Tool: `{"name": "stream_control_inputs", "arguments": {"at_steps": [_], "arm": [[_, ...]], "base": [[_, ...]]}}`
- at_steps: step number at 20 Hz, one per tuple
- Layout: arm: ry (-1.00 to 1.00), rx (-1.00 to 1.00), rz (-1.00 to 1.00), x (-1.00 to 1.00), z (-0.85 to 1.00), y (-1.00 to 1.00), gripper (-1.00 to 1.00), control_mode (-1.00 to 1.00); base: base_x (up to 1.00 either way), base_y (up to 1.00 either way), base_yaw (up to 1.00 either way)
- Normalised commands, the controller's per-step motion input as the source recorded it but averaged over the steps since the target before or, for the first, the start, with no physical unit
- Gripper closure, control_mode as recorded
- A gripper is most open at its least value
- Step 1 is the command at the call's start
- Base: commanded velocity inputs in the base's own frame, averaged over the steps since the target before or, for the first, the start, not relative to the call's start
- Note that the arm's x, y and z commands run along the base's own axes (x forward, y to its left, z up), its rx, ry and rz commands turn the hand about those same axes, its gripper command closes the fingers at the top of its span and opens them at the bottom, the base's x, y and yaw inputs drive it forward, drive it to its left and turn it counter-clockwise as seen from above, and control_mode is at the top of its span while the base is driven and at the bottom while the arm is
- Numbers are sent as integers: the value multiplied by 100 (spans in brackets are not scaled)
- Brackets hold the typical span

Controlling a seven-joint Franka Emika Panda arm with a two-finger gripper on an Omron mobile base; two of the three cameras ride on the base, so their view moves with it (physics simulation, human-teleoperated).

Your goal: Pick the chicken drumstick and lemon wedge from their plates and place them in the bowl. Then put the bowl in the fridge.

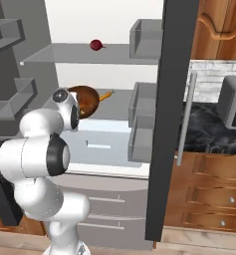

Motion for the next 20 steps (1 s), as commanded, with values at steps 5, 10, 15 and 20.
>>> {"name": "stream_control_inputs", "arguments": {"at_steps": [5, 10, 15, 20], "arm": [[0, 0, 0, 48, -18, 3, 100, -100], [0, 0, 0, 42, -9, -1, 100, -100], [1, 0, 0, 43, 1, 0, 100, -100], [6, -1, 1, 30, 19, 0, 100, -100]], "base": [[0, 0, 0], [0, 0, 0], [0, 0, 0], [0, 0, 0]]}}
